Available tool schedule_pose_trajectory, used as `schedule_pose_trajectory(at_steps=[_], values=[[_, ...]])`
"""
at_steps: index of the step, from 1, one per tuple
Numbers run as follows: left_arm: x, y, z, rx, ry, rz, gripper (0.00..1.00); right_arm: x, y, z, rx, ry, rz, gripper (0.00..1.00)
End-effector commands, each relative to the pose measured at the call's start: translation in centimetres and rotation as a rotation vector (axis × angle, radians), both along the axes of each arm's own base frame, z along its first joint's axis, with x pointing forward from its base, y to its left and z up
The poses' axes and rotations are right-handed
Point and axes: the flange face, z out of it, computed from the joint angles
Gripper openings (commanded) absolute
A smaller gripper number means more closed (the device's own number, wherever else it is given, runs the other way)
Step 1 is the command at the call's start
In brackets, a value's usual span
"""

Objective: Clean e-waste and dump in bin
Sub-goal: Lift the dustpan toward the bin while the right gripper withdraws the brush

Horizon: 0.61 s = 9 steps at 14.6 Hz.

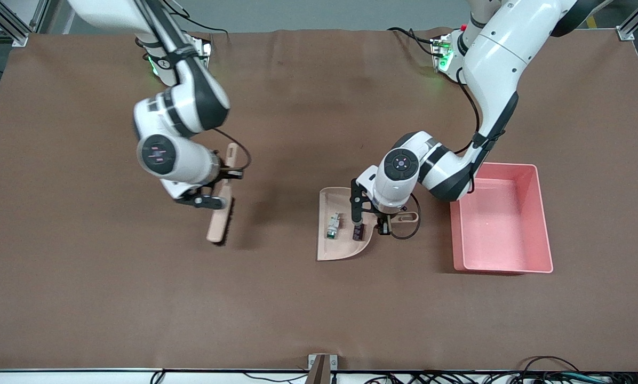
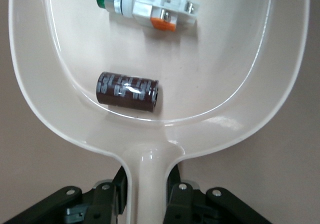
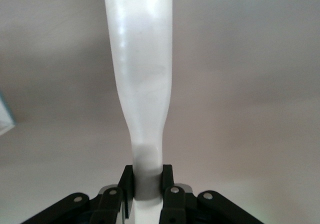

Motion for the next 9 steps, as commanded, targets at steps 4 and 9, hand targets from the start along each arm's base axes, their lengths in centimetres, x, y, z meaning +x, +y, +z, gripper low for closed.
schedule_pose_trajectory(at_steps=[4,9], values=[[0.4,-2.0,0.4,-0.136,-0.030,0.048,0.00,-2.8,-8.7,-1.9,-0.038,-0.032,-0.013,0.00],[0.6,-2.9,2.6,-0.185,-0.034,0.064,0.00,-4.8,-18.0,-2.9,-0.017,-0.022,0.013,0.00]])
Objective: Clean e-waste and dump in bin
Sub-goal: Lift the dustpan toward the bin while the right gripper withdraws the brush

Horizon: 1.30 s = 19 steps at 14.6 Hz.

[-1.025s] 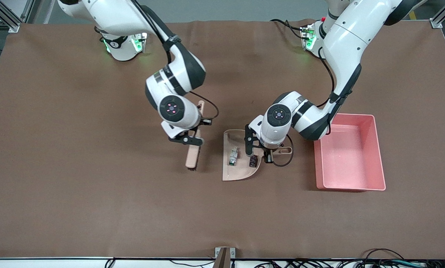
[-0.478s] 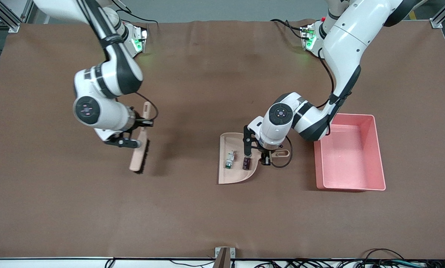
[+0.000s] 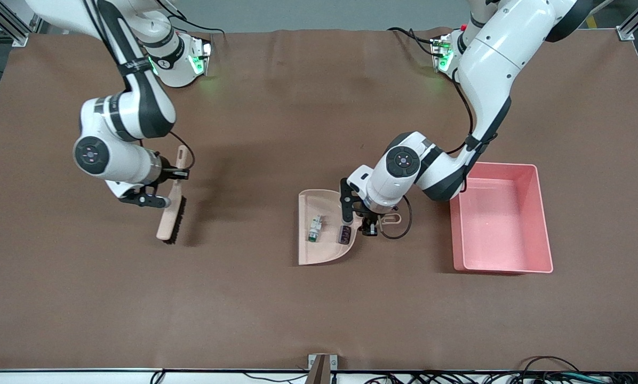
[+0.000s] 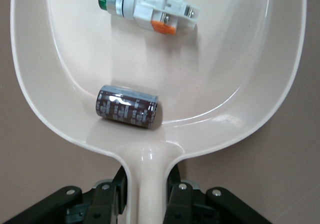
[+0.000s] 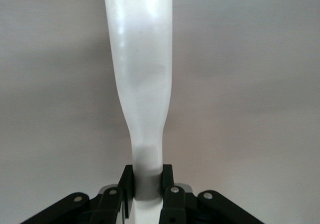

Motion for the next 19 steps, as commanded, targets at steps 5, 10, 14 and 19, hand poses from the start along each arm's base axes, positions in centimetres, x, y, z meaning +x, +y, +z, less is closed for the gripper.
schedule_pose_trajectory(at_steps=[5,10,14,19], values=[[2.9,2.2,7.5,-0.051,-0.095,0.066,0.00,-5.9,-5.1,-3.3,-0.009,-0.081,-0.013,0.00],[6.8,10.1,11.6,-0.109,-0.112,0.121,0.00,-5.9,-9.4,-3.8,-0.010,-0.082,0.012,0.00],[9.2,19.0,14.3,-0.118,-0.080,0.143,0.00,-6.0,-11.2,-4.9,0.002,-0.075,0.026,0.00],[10.0,30.6,17.4,-0.066,-0.035,0.150,0.00,-6.3,-12.5,-7.0,0.004,-0.053,0.035,0.01]])
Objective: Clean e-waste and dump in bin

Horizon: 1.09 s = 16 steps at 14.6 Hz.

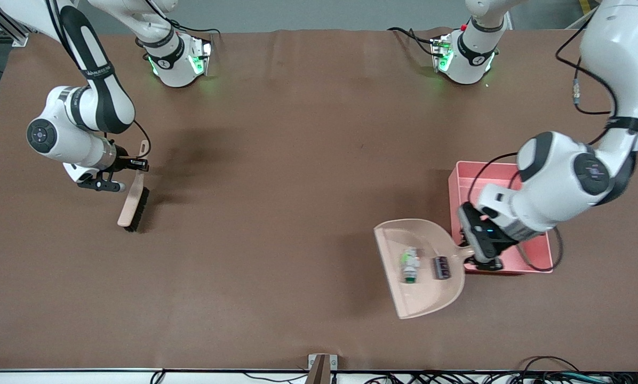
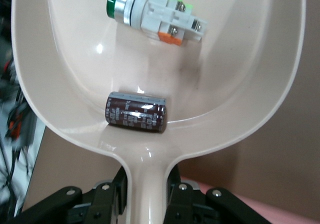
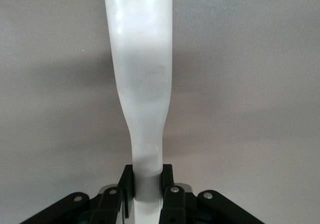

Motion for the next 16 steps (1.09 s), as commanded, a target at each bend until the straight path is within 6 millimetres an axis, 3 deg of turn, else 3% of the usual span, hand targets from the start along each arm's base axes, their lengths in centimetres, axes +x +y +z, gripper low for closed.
schedule_pose_trajectory(at_steps=[1,5,9,12,16], values=[[-0.9,5.1,2.4,0.058,0.026,-0.014,0.00,-0.5,-0.6,-1.3,-0.010,0.000,0.022,0.01],[-1.8,10.8,4.2,0.133,0.060,-0.017,0.00,-0.5,-0.8,-1.8,-0.010,0.008,0.017,0.08],[-2.1,12.8,4.6,0.173,0.084,-0.003,0.00,-0.4,-0.8,-1.8,-0.010,0.006,0.017,0.36],[-2.5,13.3,5.3,0.196,0.101,-0.001,0.00,-0.3,-1.0,-1.9,-0.011,0.006,0.012,0.56],[-3.2,16.8,6.1,0.231,0.113,-0.040,0.00,0.0,-0.9,-1.7,-0.011,-0.001,0.007,0.74]])
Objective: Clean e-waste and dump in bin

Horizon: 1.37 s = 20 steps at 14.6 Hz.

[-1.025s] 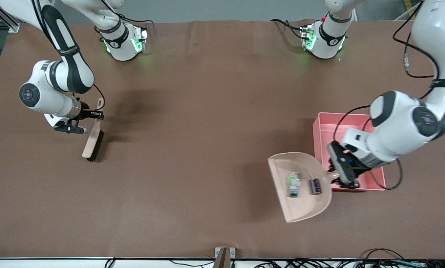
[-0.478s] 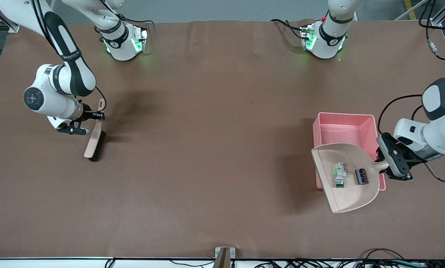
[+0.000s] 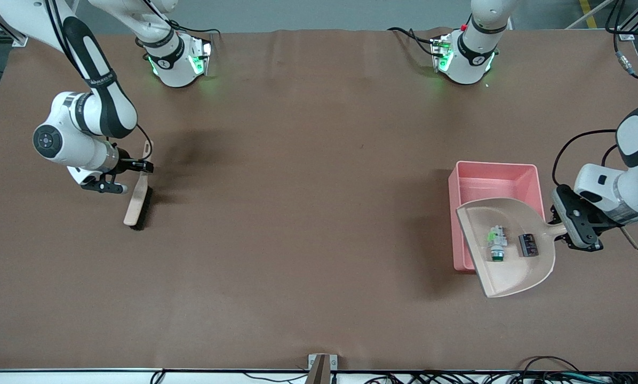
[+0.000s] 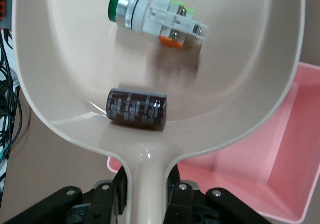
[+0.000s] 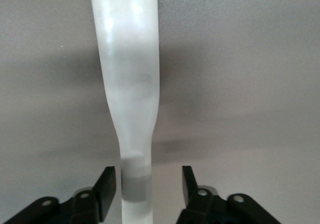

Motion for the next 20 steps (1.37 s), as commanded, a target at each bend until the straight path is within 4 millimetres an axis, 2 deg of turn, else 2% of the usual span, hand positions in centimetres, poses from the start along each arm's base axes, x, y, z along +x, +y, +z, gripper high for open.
schedule_pose_trajectory(at_steps=[1,4,5,9,11,14,16,19,20], values=[[-1.0,2.9,1.7,0.050,-0.003,-0.057,0.00,0.5,-0.4,0.1,-0.006,-0.013,0.008,0.81],[-1.6,7.2,0.9,0.064,0.007,-0.136,0.00,1.9,-0.3,0.8,0.001,-0.038,-0.015,0.98],[-1.8,9.0,0.5,0.078,0.016,-0.153,0.00,2.5,-0.3,1.3,0.006,-0.051,-0.022,1.00],[-2.3,12.6,-0.6,0.204,0.050,-0.269,0.00,4.5,-0.3,3.5,0.011,-0.090,-0.028,1.00],[-2.3,11.6,-1.6,0.250,0.066,-0.307,0.00,6.4,-0.5,6.8,0.018,-0.077,-0.029,1.00],[-1.8,9.2,-2.9,0.337,0.093,-0.369,0.00,10.1,-0.8,14.0,0.033,-0.034,-0.017,1.00],[-2.0,8.2,-3.5,0.390,0.112,-0.387,0.00,11.6,-0.8,18.2,0.034,-0.050,-0.006,1.00],[-2.0,6.1,-4.1,0.497,0.120,-0.379,0.00,12.8,-0.2,24.3,0.033,-0.055,0.025,1.00],[-1.8,4.7,-4.0,0.529,0.112,-0.376,0.00,13.0,0.1,26.4,0.032,-0.054,0.031,1.00]])
